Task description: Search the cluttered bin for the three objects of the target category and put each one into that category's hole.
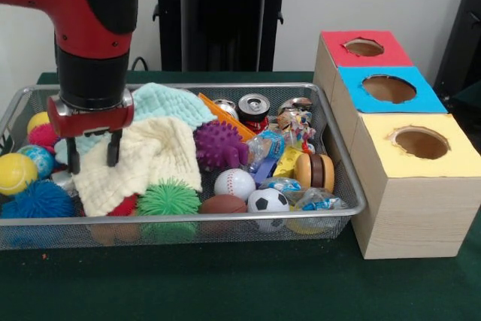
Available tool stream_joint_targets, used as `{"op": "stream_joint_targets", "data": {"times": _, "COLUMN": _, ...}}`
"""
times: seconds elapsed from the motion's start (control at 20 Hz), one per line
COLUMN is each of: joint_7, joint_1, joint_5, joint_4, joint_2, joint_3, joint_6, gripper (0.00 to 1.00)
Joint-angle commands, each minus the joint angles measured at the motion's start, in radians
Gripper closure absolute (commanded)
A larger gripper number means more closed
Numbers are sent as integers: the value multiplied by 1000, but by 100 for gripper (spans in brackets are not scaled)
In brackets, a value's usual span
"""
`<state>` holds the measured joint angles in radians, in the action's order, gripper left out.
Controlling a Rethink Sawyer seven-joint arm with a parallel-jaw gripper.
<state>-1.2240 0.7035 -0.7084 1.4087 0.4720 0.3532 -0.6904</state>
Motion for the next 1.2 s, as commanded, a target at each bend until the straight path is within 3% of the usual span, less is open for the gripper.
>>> {"op": "stream_joint_targets", "data": {"times": 0.05, "joint_7": 197, "joint_1": 80, "joint_5": -61, "joint_4": 27, "joint_2": -186, "joint_3": 98, "joint_6": 95, "gripper": 0}}
{"op": "stream_joint_targets", "data": {"times": 0.3, "joint_7": 66, "joint_1": 82, "joint_5": 0, "joint_4": 92, "joint_2": -242, "joint_3": 109, "joint_6": 131, "gripper": 0}}
{"op": "stream_joint_targets", "data": {"times": 0.6, "joint_7": -136, "joint_1": 23, "joint_5": 166, "joint_4": 193, "joint_2": -210, "joint_3": 78, "joint_6": 39, "gripper": 0}}
{"op": "stream_joint_targets", "data": {"times": 0.8, "joint_7": -251, "joint_1": -39, "joint_5": 245, "joint_4": 231, "joint_2": -193, "joint_3": 43, "joint_6": 58, "gripper": 0}}
{"op": "stream_joint_targets", "data": {"times": 1.2, "joint_7": -345, "joint_1": -138, "joint_5": 358, "joint_4": 282, "joint_2": -163, "joint_3": -24, "joint_6": 153, "gripper": 0}}
